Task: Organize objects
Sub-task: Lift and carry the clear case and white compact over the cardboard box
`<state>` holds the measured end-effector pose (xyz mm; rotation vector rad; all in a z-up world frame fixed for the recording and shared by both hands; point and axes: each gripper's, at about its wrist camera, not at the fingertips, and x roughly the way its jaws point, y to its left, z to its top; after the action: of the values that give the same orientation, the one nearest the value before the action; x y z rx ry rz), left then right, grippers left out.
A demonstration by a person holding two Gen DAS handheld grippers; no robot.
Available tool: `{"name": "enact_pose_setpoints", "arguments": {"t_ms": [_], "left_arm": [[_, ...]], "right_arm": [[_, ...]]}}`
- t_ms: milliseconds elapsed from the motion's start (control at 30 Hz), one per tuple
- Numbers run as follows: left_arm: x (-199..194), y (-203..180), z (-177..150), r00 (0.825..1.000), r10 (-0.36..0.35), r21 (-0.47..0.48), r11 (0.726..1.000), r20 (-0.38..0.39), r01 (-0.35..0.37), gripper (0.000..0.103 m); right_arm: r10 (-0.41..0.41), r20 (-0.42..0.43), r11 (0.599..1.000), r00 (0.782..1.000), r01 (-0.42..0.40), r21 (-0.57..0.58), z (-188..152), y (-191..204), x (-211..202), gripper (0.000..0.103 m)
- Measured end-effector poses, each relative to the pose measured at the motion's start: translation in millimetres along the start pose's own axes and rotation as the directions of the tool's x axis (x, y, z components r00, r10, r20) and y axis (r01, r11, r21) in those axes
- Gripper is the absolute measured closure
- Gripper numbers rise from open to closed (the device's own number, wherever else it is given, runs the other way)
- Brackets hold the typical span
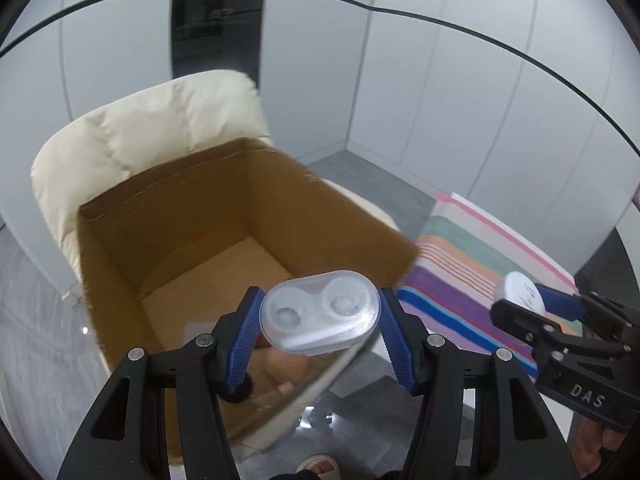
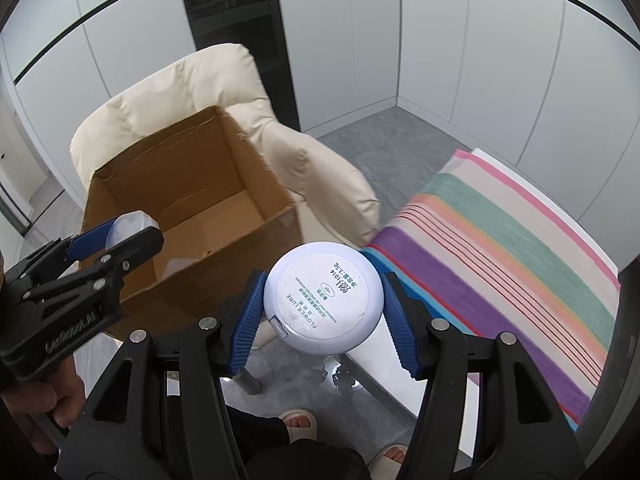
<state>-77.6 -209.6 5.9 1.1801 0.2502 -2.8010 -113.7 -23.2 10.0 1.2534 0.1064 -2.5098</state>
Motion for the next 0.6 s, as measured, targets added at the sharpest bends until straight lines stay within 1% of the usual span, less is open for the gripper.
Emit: {"name": "enact_pose_setpoints", "arguments": {"t_ms": [133,167,200,233,300,367,600], "left_arm": [[-4,18,1,1.000,0.017,-0.008,1.000,0.007,-0.016,0.043],[-6,22,1,1.000,0.026,-0.008,1.000,0.011,-0.026,0.041],[-8,25,1,0.999,0.033,-0.012,0.999,0.016,-0.033,0.032],[-12,27,-1,0.999,0.042,-0.019,0.999,0.023,-0.042,0.017],[-18,36,-3,0.996,0.075,-0.036,0.997,0.040,-0.073,0.000],[-23,45,-4,0.993,0.108,-0.048,0.993,0.050,-0.106,0.000],[-37,84,-10,0.989,0.141,-0.099,0.986,0.042,-0.137,0.000]], "right_arm": [[0.015,0.004,1.000,1.000,-0.015,-0.027,7,20,8,0.043],[0.022,0.005,0.999,1.000,-0.022,-0.035,9,27,10,0.043],[0.026,0.006,0.999,1.000,-0.025,-0.040,10,31,11,0.043],[0.029,0.007,0.999,1.000,-0.029,-0.045,11,34,12,0.043],[0.038,0.006,0.998,0.999,-0.037,-0.058,13,45,15,0.043],[0.046,0.004,0.997,0.999,-0.046,-0.067,15,56,18,0.043],[0.079,-0.002,0.991,0.997,-0.079,-0.104,23,88,28,0.043]]}}
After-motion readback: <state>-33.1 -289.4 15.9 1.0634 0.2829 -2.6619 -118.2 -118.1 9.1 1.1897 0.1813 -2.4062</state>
